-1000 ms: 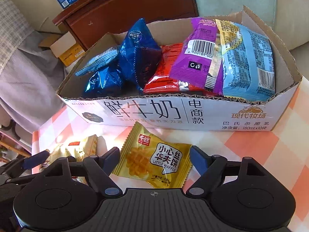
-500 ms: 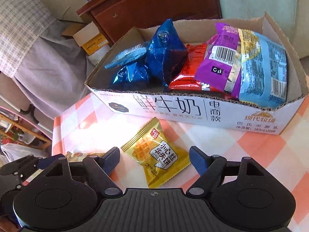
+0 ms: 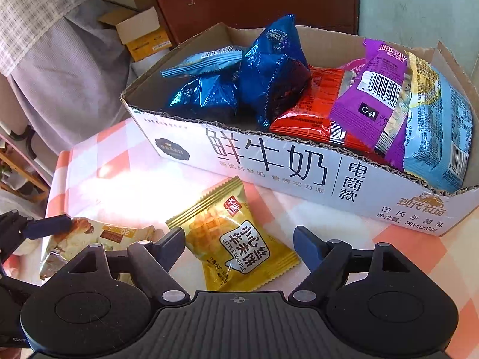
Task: Organize snacks
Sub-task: 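Grasp the cream croissant bag with the left gripper while the right gripper grasps the yellow waffle packet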
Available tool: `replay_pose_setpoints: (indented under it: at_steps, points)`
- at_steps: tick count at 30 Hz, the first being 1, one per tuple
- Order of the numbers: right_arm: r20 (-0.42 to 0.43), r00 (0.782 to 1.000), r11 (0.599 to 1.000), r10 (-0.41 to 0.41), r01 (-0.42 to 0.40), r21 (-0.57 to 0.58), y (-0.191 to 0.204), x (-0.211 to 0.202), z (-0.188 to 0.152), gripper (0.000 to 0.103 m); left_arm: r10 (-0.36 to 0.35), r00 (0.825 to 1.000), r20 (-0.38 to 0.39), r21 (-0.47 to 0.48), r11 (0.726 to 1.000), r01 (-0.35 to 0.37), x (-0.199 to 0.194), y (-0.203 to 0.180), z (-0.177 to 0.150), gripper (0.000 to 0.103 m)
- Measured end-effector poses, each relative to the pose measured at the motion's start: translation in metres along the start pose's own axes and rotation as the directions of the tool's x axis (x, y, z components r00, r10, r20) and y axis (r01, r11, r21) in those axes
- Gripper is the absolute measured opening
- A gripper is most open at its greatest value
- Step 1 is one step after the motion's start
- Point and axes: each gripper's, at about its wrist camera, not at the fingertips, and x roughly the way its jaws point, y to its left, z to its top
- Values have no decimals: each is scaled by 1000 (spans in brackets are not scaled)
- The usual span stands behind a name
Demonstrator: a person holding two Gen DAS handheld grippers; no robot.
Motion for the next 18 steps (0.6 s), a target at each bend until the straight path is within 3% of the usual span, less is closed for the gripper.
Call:
replay_pose_setpoints:
  at_steps: [7, 9, 12, 15, 18]
  points:
    - [8, 999, 997, -32, 32, -71, 13, 4, -4, 82, -4, 1000, 6, 40, 999, 4, 0, -10, -4, 91]
    - [19, 998, 993, -52, 54, -103, 16, 5, -6, 75, -3, 1000, 4, 18, 1000, 3, 0, -9, -5, 91]
    - [38, 996, 984, -77, 82, -160, 22, 4, -9, 60, -28, 1000, 10, -9, 1000, 28, -4, -6, -5, 79]
    - [43, 996, 980, -74, 80, -183, 24, 2, -11, 55, -43, 999, 16, -44, 998, 44, -10, -1, -3, 59]
    - [38, 998, 984, -56, 61, -166, 21, -2, -10, 51, -68, 998, -1, -100, 993, 68, -14, 6, -3, 52]
